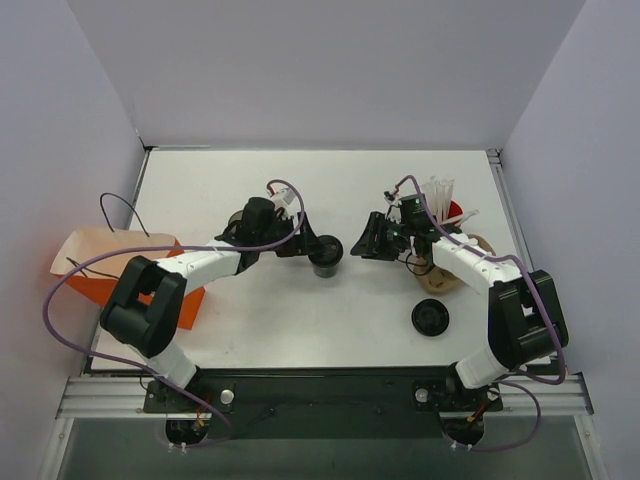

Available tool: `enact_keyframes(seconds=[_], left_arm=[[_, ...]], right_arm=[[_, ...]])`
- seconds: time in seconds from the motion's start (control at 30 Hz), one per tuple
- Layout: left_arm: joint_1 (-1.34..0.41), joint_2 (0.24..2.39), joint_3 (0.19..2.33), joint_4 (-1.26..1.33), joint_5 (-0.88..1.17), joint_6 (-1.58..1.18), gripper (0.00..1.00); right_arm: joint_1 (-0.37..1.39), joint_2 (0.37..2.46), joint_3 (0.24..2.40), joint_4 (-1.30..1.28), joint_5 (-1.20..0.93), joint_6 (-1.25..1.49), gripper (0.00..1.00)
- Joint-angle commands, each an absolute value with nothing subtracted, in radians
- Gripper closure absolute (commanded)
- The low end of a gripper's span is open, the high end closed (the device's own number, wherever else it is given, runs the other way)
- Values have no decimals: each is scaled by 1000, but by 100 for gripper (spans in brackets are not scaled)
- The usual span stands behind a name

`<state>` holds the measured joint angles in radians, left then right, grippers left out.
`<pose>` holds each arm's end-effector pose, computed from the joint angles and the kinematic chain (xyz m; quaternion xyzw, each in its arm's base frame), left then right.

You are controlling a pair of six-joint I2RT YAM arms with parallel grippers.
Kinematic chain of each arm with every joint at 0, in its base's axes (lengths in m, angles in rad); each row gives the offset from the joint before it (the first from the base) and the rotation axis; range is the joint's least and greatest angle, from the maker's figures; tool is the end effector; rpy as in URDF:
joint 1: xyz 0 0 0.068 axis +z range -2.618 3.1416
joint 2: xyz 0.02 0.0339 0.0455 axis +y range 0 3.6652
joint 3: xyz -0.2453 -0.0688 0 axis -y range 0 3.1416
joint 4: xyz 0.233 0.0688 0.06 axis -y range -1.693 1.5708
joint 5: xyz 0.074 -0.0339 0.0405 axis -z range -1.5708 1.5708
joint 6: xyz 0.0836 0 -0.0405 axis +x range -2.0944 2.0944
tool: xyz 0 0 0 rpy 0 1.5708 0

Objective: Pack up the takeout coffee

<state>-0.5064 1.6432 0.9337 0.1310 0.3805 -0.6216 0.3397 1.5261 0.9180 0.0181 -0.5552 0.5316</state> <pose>0.3177 -0.2117 0.1690 0.0402 0.8673 -0.3904 0.3062 0.3201 0.1599 0.1940 -0.0472 0.8568 0.4103 0.3086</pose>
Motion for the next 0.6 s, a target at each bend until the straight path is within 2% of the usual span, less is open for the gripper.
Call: enact_keyframes(seconds=[0.0,0.57], left_arm=[[-502,1663,940,206,411,-634,22],[-506,1704,861,247,359,-643,34]], right_arm=[[333,1482,917,35,-584,515,61],[328,1554,822,363,-744,653,60]])
